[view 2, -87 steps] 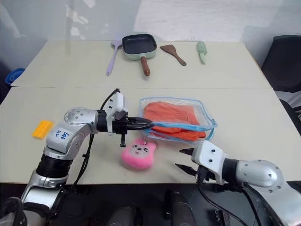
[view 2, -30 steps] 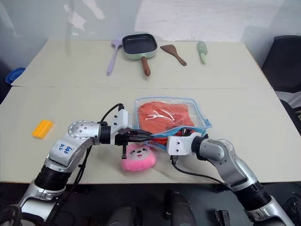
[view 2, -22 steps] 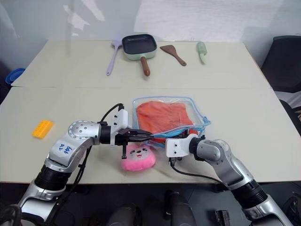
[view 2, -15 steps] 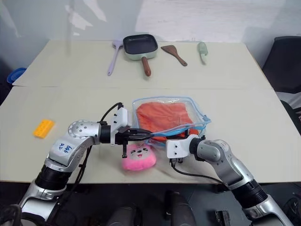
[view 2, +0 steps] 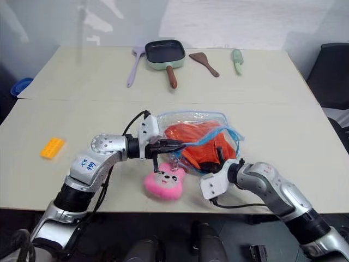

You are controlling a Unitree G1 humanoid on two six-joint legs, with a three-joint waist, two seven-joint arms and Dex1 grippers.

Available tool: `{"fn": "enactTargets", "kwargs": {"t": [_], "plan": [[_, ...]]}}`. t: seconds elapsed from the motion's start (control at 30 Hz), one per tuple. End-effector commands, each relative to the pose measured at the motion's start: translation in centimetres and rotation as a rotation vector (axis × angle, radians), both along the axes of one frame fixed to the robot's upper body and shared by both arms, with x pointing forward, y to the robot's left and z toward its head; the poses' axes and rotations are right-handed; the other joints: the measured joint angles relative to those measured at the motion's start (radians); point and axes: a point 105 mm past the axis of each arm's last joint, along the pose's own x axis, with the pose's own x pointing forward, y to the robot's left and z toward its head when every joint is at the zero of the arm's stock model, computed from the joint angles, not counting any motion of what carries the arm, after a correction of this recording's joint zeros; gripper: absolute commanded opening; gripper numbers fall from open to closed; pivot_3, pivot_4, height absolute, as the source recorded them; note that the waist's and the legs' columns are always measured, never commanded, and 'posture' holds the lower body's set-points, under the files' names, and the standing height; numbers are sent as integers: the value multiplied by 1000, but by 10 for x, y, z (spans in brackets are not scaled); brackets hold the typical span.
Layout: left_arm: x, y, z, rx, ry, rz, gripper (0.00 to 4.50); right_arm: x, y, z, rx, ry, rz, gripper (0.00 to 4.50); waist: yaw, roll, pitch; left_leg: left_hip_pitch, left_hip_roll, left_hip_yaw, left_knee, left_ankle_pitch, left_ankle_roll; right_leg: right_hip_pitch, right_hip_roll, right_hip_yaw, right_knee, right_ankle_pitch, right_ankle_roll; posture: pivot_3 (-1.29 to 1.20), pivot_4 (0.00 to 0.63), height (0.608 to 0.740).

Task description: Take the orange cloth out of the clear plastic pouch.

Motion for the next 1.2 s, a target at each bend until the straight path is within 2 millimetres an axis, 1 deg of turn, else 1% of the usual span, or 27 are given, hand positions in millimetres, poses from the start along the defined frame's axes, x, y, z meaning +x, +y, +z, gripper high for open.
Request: {"fn": "enactTargets", "kwargs": {"t": [0.03,0.1,0.17,0.2,0.3,0.4,0.43,0.5,0.57,0.63,0.67,0.7,0.77,0.8,0.83,0.9,0.97,1.03,1.1,1.2], "plan": [[21,16,-6,87,-117,108,0,-38,-2,1,-31,61,151,49,-2,0,0,0,0,1,0,0,0,0,0,0,0,0,0,0,150,740],[30,19,-6,111,-149,150,0,-60,-14,-1,-72,113,201,49,-3,0,0,0,1,1,0,0,0,0,0,0,0,0,0,0,150,740],[39,23,-7,135,-181,185,0,-73,-25,-5,-105,160,211,49,-2,0,0,0,1,1,-1,0,0,0,1,0,0,0,0,0,150,740],[42,25,-8,143,-193,197,0,-76,-30,-5,-114,173,209,49,-2,0,0,0,1,2,-1,0,0,0,1,1,0,0,0,0,150,740],[55,35,-3,149,-220,250,0,-76,-61,-9,-181,187,131,49,-3,0,0,3,2,2,-3,-1,0,6,1,0,-2,0,0,0,150,740],[64,51,4,163,-236,295,0,-65,-98,-7,-234,171,3,49,-5,-1,0,4,2,2,-3,-1,0,7,2,0,-3,0,0,0,150,740],[65,55,5,169,-239,301,0,-63,-106,-6,-240,166,-28,49,-7,-1,1,4,2,3,-4,-1,0,7,2,0,-3,0,0,0,150,740],[69,70,6,195,-249,325,0,-53,-132,-3,-277,139,-114,49,-7,-1,1,4,3,3,-5,-1,0,7,3,1,-3,0,0,0,150,740],[70,82,6,209,-252,339,0,-43,-154,3,-269,104,-215,49,-6,-1,1,5,3,4,-5,-1,0,7,2,1,-3,0,0,0,150,740],[67,86,8,204,-248,314,0,-34,-174,9,-260,68,-308,49,-6,-1,1,4,3,5,-5,-1,0,7,2,1,-3,0,0,0,150,740],[62,84,8,194,-239,282,0,-28,-184,13,-231,47,-375,49,-6,-1,1,4,3,5,-5,-1,0,7,2,1,-3,0,0,0,150,740],[57,83,9,184,-233,253,0,-19,-195,18,-165,21,-474,49,-5,-1,1,4,3,5,-5,-1,0,7,2,1,-3,0,0,0,150,740],[40,75,7,165,-215,153,0,-3,-215,28,30,-22,-705,49,-6,-1,1,4,3,5,-6,-1,-1,7,2,0,-4,0,0,0,150,740],[32,71,6,159,-209,106,0,1,-220,29,99,-18,-776,49,-5,-1,1,4,4,6,-6,-1,-1,7,2,0,-4,0,0,0,150,740],[20,66,5,156,-203,39,0,2,-218,26,162,-1,-810,49,-5,1,1,4,4,5,-6,-1,-2,7,2,0,-4,0,-1,0,150,740],[1,62,-1,170,-176,-55,0,4,-204,17,302,53,-849,49,-4,1,1,3,5,6,-7,0,-3,5,2,0,-2,-1,-1,0,150,740],[-13,59,-6,178,-146,-114,0,8,-190,11,433,96,-901,49,-5,1,1,3,6,5,-7,0,-5,4,3,-1,-2,-2,-3,0,150,740],[-29,56,-8,163,-102,-187,0,16,-181,7,588,125,-992,49,-5,2,1,4,6,6,-7,0,-6,5,3,0,-1,-2,-3,0,150,740],[-41,55,-8,154,-63,-239,0,23,-173,3,652,138,-1046,49,-11,3,1,5,6,6,-6,1,-6,5,3,1,1,-2,-4,0,150,740],[-48,58,-11,194,-45,-271,0,26,-159,-4,638,146,-1032,49,-16,3,1,5,6,6,-6,1,-6,5,3,1,2,-2,-5,0,150,740]]}}
